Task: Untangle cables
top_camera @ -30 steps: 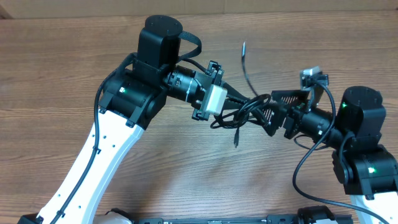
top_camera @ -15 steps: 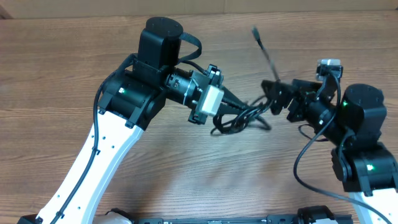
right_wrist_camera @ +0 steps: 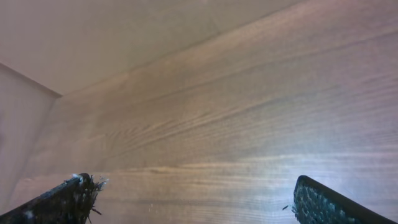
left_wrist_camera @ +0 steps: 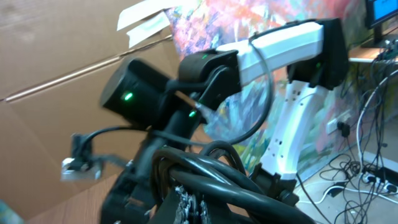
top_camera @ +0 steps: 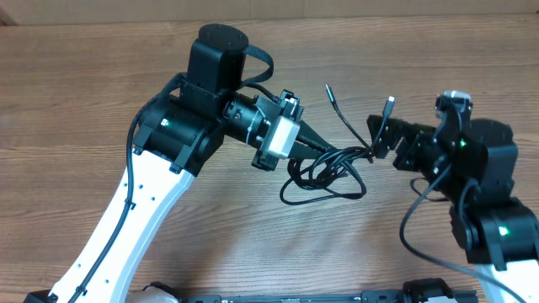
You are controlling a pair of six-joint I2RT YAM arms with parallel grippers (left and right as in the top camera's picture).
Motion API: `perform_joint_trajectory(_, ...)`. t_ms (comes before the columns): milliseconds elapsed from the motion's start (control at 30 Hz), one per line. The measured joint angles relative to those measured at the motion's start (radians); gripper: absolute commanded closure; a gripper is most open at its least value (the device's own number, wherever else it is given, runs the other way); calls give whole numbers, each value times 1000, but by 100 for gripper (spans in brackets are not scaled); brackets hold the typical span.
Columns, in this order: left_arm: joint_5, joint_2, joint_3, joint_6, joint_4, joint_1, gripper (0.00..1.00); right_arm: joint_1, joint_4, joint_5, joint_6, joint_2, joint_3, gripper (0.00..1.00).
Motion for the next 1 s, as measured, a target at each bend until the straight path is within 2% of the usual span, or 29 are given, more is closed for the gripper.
perform_joint_trajectory(233, -66, 0, 0, 1, 0, 0, 96, 0, -74, -40, -32, -120, 0, 0)
perform_joint_trajectory(533, -92, 0, 0, 81, -3, 0, 96, 0, -26, -171, -119, -219, 0, 0)
perform_joint_trajectory(667, -91, 0, 0, 153, -3, 0, 96, 0, 11, -221, -169, -240, 0, 11)
perform_joint_trajectory(767, -91, 0, 0, 199, -3, 0, 96, 0, 47, -241, -184, -241, 0, 24)
perform_joint_trajectory(1000, -91, 0, 0, 256, -3, 0, 96, 0, 149, -321, -202, -241, 0, 27)
